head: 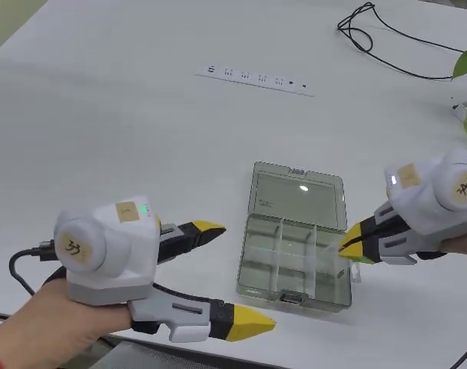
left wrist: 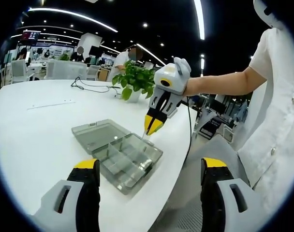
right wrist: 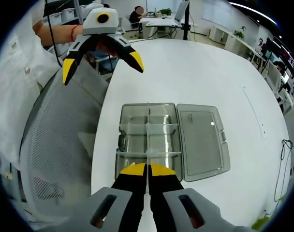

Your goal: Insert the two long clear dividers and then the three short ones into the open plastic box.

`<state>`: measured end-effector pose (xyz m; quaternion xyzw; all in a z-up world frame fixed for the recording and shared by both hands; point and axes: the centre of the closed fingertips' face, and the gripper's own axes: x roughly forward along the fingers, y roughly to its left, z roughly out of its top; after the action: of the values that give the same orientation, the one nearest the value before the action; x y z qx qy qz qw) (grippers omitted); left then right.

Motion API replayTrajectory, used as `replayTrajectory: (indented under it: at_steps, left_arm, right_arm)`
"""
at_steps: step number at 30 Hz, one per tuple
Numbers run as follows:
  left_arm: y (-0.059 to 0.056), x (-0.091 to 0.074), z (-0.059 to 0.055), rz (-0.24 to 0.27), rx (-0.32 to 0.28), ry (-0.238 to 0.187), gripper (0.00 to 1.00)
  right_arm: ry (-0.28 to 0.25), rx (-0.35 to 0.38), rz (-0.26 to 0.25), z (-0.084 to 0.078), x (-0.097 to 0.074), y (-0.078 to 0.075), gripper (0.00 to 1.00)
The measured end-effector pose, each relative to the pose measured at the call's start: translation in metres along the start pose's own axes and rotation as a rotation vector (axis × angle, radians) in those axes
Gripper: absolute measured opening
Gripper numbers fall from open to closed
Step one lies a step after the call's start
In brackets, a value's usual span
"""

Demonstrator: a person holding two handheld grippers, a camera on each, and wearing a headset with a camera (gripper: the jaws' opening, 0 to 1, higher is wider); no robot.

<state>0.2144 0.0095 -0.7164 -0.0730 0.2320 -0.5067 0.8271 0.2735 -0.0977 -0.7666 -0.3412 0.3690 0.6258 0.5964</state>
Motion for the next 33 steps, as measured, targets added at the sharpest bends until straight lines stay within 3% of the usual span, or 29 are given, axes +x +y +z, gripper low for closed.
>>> replayTrajectory:
  at_steps: [14, 19, 33]
  left_arm:
    - [0.000, 0.000, 0.002, -0.001, 0.003, -0.003, 0.87]
    - [0.001, 0.000, 0.000, -0.001, 0.001, -0.001, 0.86]
    - [-0.002, 0.000, 0.001, -0.002, 0.007, -0.006, 0.85]
  right_arm:
    - [0.024, -0.017, 0.006, 0.003, 0.001, 0.006, 0.02]
    - [0.030, -0.021, 0.016, -0.001, 0.009, 0.006, 0.02]
    - [-0.007, -0.012, 0.046, -0.004, 0.019, 0.008, 0.02]
